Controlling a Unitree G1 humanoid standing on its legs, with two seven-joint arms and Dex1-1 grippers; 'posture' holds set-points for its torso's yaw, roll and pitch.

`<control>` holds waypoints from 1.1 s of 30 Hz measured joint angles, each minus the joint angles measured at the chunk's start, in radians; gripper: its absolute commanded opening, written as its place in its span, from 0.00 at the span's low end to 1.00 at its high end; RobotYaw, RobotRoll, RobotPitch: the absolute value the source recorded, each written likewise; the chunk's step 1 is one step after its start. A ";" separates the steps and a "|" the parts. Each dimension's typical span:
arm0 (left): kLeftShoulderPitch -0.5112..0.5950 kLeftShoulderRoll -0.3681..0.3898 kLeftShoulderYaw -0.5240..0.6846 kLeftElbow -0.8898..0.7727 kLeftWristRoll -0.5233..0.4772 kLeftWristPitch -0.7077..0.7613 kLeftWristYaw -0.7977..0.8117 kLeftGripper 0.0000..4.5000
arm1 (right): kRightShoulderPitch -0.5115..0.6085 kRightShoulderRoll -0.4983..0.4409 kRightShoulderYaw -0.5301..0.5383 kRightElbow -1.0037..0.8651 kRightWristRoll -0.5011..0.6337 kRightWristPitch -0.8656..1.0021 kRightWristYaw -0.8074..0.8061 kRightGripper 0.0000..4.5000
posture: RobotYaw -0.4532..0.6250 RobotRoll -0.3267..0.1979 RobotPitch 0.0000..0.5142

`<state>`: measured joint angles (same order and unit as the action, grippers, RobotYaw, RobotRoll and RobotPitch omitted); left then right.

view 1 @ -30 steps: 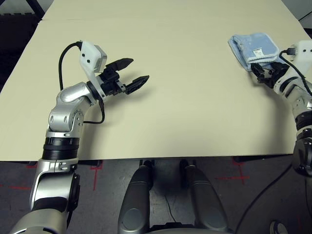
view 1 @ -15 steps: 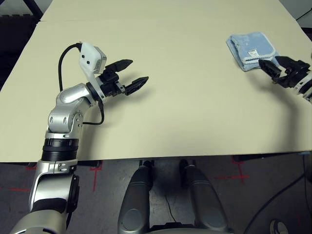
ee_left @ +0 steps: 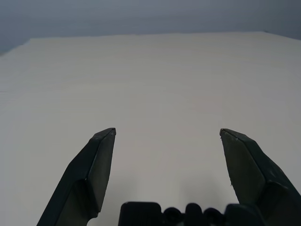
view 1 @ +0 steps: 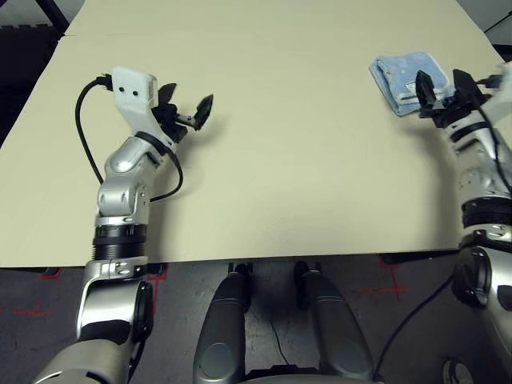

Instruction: Fold the towel and set it aside.

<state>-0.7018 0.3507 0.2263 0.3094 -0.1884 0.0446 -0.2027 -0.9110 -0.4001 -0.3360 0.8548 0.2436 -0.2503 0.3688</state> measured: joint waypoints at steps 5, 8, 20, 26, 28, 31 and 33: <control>0.004 -0.011 0.051 0.100 0.050 -0.144 0.141 1.00 | -0.011 0.039 0.012 0.073 -0.022 -0.054 -0.059 0.99 | 0.50 0.62 0.47; 0.015 0.019 0.055 0.130 0.055 -0.182 0.131 1.00 | -0.025 0.027 0.008 0.104 -0.021 -0.059 -0.067 0.99 | 0.49 0.62 0.46; 0.022 0.112 0.096 0.324 0.009 -0.258 -0.017 1.00 | -0.051 -0.047 0.001 0.202 -0.010 -0.119 0.049 0.99 | 0.46 0.62 0.44; 0.022 0.111 0.107 0.338 -0.009 -0.281 -0.034 1.00 | -0.051 -0.016 -0.001 0.217 -0.010 -0.148 0.021 0.99 | 0.46 0.62 0.43; 0.022 0.111 0.107 0.338 -0.010 -0.281 -0.038 1.00 | -0.052 -0.014 -0.001 0.230 -0.010 -0.151 0.011 0.99 | 0.45 0.62 0.44; 0.020 0.111 0.107 0.339 -0.010 -0.282 -0.038 1.00 | -0.055 -0.007 -0.001 0.246 -0.010 -0.151 0.003 0.99 | 0.46 0.62 0.45; 0.018 0.111 0.106 0.342 -0.010 -0.283 -0.038 1.00 | -0.055 -0.005 -0.001 0.251 -0.010 -0.151 -0.001 0.99 | 0.46 0.62 0.45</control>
<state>-0.6842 0.4617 0.3328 0.6515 -0.1984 -0.2384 -0.2411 -0.9664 -0.4051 -0.3370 1.1062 0.2332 -0.4010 0.3680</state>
